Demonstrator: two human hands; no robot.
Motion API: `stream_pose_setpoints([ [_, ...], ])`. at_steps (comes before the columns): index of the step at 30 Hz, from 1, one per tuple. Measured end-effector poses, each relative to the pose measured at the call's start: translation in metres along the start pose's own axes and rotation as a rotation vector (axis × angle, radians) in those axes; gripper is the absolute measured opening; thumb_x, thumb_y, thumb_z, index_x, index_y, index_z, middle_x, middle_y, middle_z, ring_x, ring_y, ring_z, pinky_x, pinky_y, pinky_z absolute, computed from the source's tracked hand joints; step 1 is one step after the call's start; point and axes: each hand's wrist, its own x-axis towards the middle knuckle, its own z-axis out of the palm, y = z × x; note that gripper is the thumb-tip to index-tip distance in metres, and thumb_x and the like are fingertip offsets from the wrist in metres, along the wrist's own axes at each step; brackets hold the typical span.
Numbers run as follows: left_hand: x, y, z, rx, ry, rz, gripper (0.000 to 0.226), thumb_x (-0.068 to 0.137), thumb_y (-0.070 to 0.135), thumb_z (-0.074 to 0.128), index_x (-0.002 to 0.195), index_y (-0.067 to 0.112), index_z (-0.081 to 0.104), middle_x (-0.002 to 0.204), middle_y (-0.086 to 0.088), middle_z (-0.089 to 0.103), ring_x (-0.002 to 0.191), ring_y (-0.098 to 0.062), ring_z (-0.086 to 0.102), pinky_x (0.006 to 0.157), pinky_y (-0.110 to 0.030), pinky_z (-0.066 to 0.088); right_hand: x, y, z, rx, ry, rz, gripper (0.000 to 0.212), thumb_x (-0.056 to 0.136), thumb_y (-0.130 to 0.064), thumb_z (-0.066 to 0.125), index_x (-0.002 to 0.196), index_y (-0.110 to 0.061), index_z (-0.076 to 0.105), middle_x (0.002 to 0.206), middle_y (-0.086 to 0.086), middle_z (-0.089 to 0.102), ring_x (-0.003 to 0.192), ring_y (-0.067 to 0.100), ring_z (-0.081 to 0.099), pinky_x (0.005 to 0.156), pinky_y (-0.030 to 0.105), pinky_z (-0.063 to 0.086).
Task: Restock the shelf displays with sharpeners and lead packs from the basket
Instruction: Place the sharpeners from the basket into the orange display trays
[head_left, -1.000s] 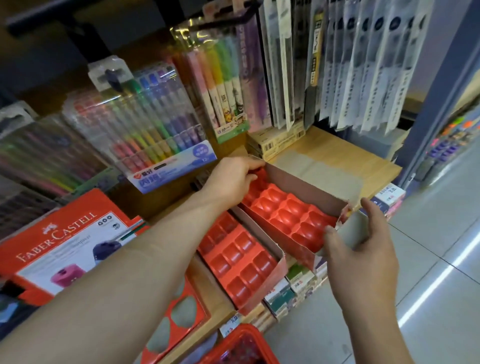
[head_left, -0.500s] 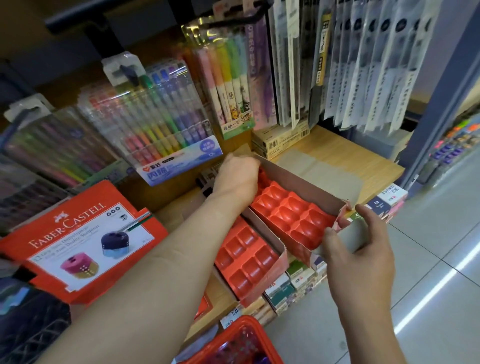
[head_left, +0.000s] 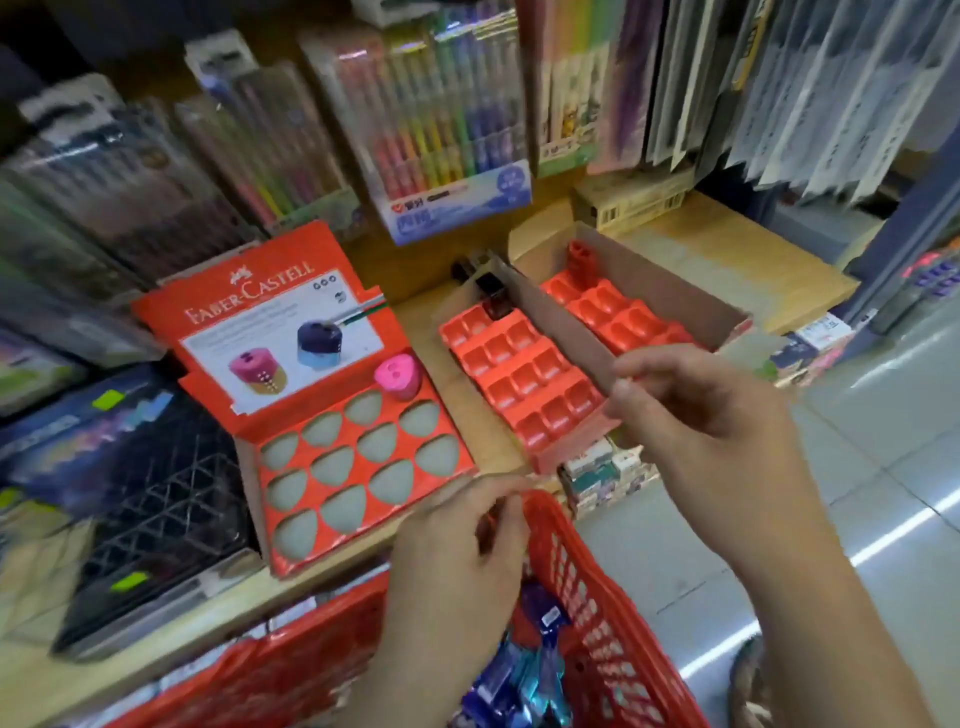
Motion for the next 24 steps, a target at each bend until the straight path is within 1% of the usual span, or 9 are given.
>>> stream_pose_setpoints([
  [3,-0.056,-0.048,-0.009,0.099,-0.095,-0.167,0.020,0.085,0.014,0.066,0.092,0.031,0.074,0.075,0.029,0.063,0.071,0.007,0.056,0.065,-0.005,0.036,-0.023,0.014,0.031,-0.209,-0.420,0.083,0.013,0.087,-0.013,0.069,0.084,-0.025,0.070,0.071,0.000,0.069,0.067,0.018,0.064,0.066,0.035,0.052],
  [7,-0.113,-0.109,-0.008,0.307,-0.345,-0.357,0.024,0.086,0.015,0.060,0.101,0.027,0.074,0.102,0.010,0.072,0.093,-0.012,0.065,0.075,-0.019,0.040,-0.075,0.078,0.077,-0.611,-0.732,0.263,0.018,0.086,-0.020,0.066,0.104,-0.020,0.069,0.101,0.006,0.071,0.098,0.023,0.066,0.087,0.034,0.050],
  [9,-0.137,-0.135,-0.002,0.332,-0.437,-0.442,0.024,0.087,0.019,0.058,0.104,0.028,0.072,0.105,0.008,0.071,0.097,-0.015,0.065,0.076,-0.023,0.042,-0.105,0.113,0.089,-0.744,-0.829,0.393,0.035,0.089,-0.022,0.063,0.123,-0.015,0.060,0.118,0.012,0.067,0.111,0.029,0.061,0.089,0.032,0.046],
  [12,-0.172,-0.172,0.017,0.352,-0.510,-0.546,0.029,0.087,0.038,0.060,0.115,0.029,0.064,0.109,0.000,0.062,0.101,-0.021,0.061,0.082,-0.028,0.048,-0.142,0.159,0.100,-0.873,-0.946,0.529,0.070,0.089,-0.031,0.064,0.148,-0.019,0.028,0.139,0.018,0.051,0.129,0.032,0.046,0.099,0.032,0.039],
  [15,-0.204,-0.193,0.038,0.331,-0.609,-0.660,0.067,0.084,0.054,0.060,0.141,0.025,0.041,0.142,-0.006,0.042,0.128,-0.026,0.044,0.104,-0.036,0.040,-0.173,0.196,0.116,-0.991,-0.989,0.576,0.097,0.084,-0.052,0.063,0.154,-0.030,0.000,0.158,0.016,0.020,0.147,0.034,0.014,0.117,0.045,0.019],
  [17,-0.215,-0.197,0.046,0.336,-0.661,-0.664,0.072,0.085,0.055,0.059,0.145,0.025,0.033,0.154,-0.003,0.027,0.137,-0.026,0.034,0.109,-0.038,0.036,-0.184,0.210,0.127,-1.065,-0.969,0.566,0.103,0.076,-0.068,0.058,0.150,-0.041,-0.009,0.162,0.010,0.007,0.148,0.037,0.004,0.116,0.059,0.015],
  [20,-0.216,-0.198,0.047,0.298,-0.620,-0.651,0.057,0.083,0.051,0.064,0.131,0.026,0.048,0.136,0.001,0.052,0.117,-0.021,0.054,0.089,-0.032,0.047,-0.188,0.210,0.140,-1.128,-0.950,0.504,0.099,0.080,-0.063,0.061,0.150,-0.042,-0.005,0.158,0.006,0.020,0.144,0.035,0.020,0.111,0.061,0.024],
  [22,-0.212,-0.197,0.043,0.311,-0.634,-0.656,0.048,0.080,0.057,0.065,0.118,0.027,0.056,0.112,0.005,0.065,0.100,-0.017,0.062,0.074,-0.028,0.047,-0.195,0.207,0.148,-1.057,-0.902,0.461,0.095,0.083,-0.047,0.066,0.150,-0.035,0.000,0.132,0.010,0.056,0.123,0.031,0.052,0.104,0.057,0.039],
  [24,-0.213,-0.200,0.038,0.341,-0.650,-0.676,0.043,0.081,0.064,0.058,0.103,0.027,0.062,0.086,0.008,0.067,0.084,-0.015,0.063,0.065,-0.026,0.046,-0.207,0.208,0.153,-0.997,-0.820,0.443,0.088,0.083,-0.036,0.068,0.147,-0.026,0.008,0.100,0.007,0.068,0.096,0.029,0.066,0.090,0.049,0.050],
])
